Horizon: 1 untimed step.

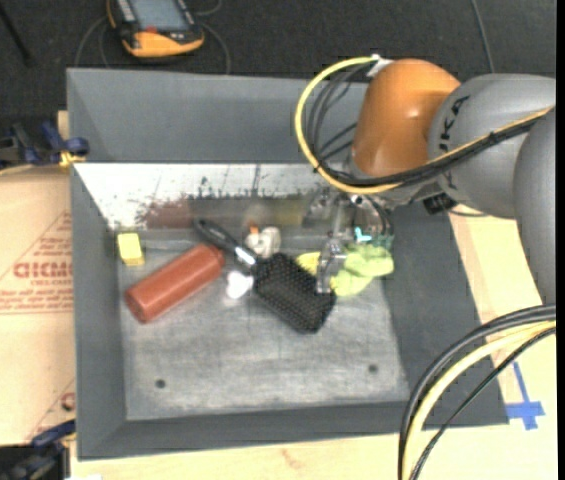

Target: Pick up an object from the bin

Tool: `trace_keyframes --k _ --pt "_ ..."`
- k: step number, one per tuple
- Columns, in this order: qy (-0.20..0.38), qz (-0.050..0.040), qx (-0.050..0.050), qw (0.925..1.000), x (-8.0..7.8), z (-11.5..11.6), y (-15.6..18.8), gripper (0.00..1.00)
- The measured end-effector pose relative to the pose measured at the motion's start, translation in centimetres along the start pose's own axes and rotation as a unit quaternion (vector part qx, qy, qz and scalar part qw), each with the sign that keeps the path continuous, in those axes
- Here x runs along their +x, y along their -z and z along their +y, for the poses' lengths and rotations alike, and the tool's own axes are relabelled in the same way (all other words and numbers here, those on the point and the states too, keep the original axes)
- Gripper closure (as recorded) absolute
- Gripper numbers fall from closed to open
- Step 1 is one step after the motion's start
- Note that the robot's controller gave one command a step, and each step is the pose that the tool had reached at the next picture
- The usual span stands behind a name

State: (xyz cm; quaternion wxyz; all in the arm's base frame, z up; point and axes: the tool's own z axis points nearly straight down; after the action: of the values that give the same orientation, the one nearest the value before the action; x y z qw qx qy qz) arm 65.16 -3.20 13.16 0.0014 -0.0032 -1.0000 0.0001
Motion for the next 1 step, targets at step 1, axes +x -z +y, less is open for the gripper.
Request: trace_keyframes --k 1 --pt "0.000 -0.0040 0.000 1.0000 -0.20 -0.01 0.46 0.00"
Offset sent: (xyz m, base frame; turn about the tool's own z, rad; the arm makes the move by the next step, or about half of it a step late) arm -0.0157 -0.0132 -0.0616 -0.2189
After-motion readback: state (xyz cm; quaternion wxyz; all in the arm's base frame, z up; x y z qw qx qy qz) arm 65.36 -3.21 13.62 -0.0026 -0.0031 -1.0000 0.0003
